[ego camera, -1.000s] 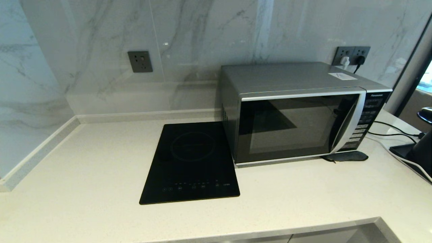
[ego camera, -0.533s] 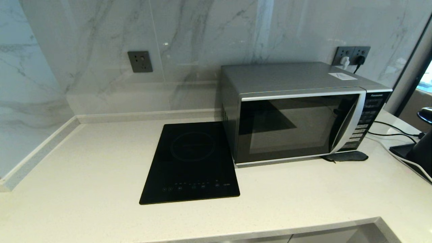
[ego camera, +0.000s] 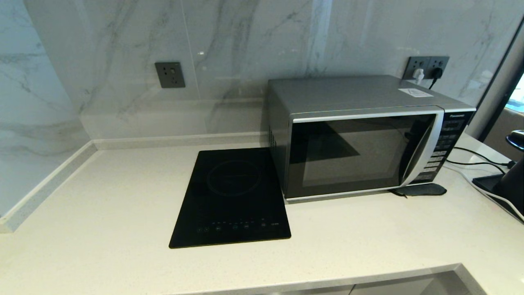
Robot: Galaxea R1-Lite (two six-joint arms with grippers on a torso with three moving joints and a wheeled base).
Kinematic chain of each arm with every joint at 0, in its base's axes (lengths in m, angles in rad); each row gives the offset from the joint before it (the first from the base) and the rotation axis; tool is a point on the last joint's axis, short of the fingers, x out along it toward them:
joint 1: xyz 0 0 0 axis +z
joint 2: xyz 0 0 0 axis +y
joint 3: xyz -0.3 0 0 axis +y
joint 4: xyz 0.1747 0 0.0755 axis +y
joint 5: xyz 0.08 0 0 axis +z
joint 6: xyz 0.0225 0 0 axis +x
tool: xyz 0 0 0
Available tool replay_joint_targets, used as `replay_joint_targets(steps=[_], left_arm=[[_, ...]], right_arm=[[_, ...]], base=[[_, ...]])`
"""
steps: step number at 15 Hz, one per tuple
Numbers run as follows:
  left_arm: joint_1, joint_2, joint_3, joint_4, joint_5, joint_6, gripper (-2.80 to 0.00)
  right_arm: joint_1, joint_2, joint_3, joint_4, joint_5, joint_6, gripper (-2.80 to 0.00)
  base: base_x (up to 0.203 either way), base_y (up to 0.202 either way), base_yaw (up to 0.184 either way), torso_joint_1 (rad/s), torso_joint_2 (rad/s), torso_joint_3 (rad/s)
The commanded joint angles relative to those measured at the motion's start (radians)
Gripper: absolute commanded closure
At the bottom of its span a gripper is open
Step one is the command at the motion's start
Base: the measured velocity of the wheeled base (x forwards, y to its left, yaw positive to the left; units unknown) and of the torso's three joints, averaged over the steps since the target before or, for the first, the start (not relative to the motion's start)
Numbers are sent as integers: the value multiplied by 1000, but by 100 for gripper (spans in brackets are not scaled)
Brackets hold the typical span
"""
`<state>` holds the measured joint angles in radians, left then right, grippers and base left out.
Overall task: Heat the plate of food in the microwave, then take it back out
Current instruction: Open the microwave oven
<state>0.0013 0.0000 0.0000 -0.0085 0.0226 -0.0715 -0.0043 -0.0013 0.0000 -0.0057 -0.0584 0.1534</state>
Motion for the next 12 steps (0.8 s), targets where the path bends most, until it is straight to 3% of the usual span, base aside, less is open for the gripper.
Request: replay_joint_targets(steps=[1, 7, 12], left_arm=[[0, 2, 0, -1, 0, -1, 0], [0, 2, 0, -1, 0, -1, 0], [0, 2, 0, -1, 0, -1, 0]], right_arm=[[1, 1, 2, 0, 0, 0, 0], [0, 1, -13, 7, -3, -1, 0], [0, 121, -335, 239, 3, 8, 0]], base=[[0, 0, 0, 0, 0, 0], [0, 0, 0, 0, 0, 0], [0, 0, 0, 0, 0, 0]])
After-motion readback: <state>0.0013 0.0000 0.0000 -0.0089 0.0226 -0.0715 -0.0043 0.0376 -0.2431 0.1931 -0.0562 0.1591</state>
